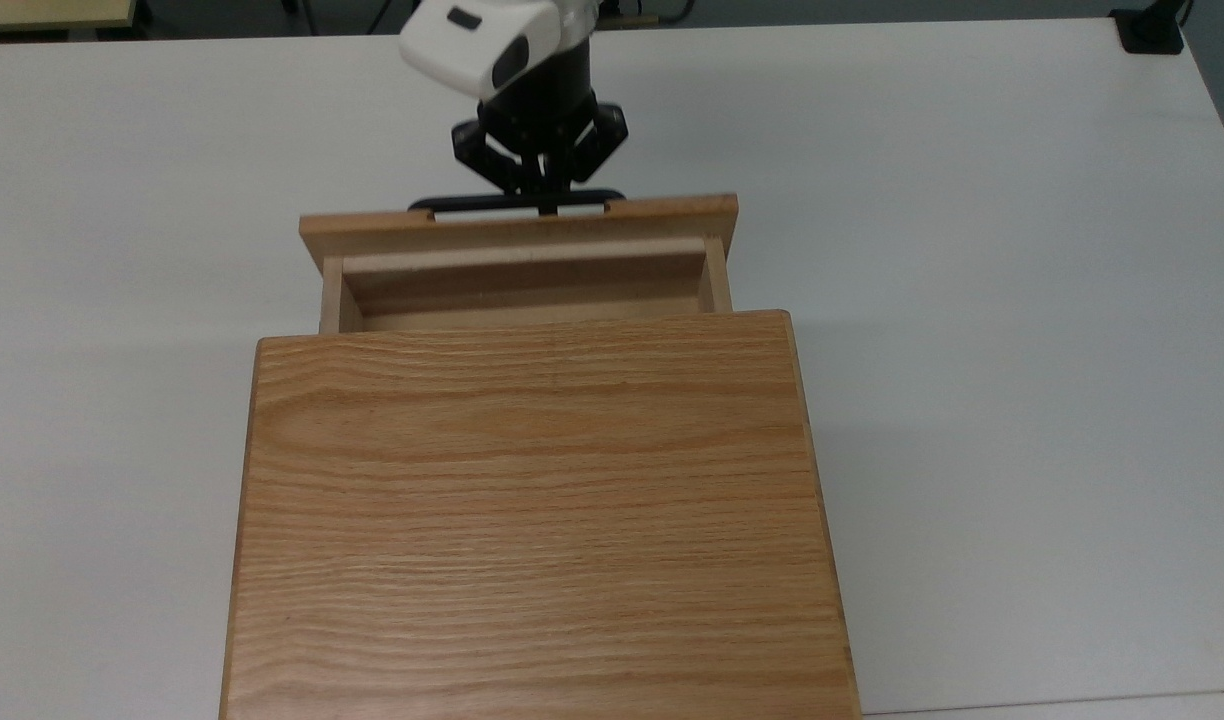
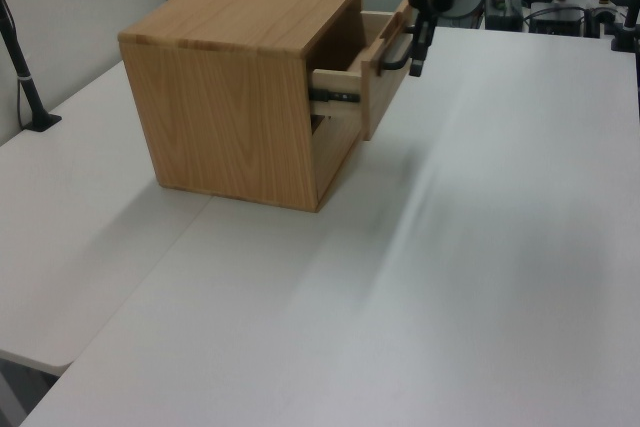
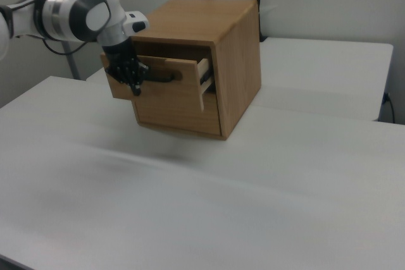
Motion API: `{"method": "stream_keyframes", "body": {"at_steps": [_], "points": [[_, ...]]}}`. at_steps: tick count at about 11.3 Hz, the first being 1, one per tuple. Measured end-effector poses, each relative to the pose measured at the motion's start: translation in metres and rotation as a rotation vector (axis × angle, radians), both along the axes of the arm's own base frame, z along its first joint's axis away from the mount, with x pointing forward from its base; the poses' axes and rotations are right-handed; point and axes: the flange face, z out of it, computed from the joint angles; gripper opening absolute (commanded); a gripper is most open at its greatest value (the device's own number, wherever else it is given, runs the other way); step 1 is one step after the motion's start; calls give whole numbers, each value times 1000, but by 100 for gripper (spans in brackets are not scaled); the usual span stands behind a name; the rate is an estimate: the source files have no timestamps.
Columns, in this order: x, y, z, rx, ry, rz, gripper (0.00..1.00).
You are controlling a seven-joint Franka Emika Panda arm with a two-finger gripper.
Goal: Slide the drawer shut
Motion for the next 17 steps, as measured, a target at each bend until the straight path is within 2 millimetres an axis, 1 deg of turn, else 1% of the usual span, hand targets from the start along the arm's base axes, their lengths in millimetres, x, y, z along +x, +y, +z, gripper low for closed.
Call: {"method": "stream_keyframes", "body": {"at_steps": [3, 5, 6, 8, 9, 12, 14, 15, 16, 17], "points": [[39, 5, -18, 13, -118, -31, 0], [54, 7, -20, 19, -175, -39, 0], [56, 8, -17, 21, -188, -41, 0], [59, 8, 0, 26, -225, -42, 0], [61, 8, 2, 28, -245, -42, 0], [66, 9, -3, 30, -271, -41, 0], [64, 8, 0, 30, -270, -42, 9], [54, 4, 8, 25, -220, -48, 24], [36, -4, 20, 15, -121, -58, 42], [12, -15, 37, 6, -17, -71, 84]]}}
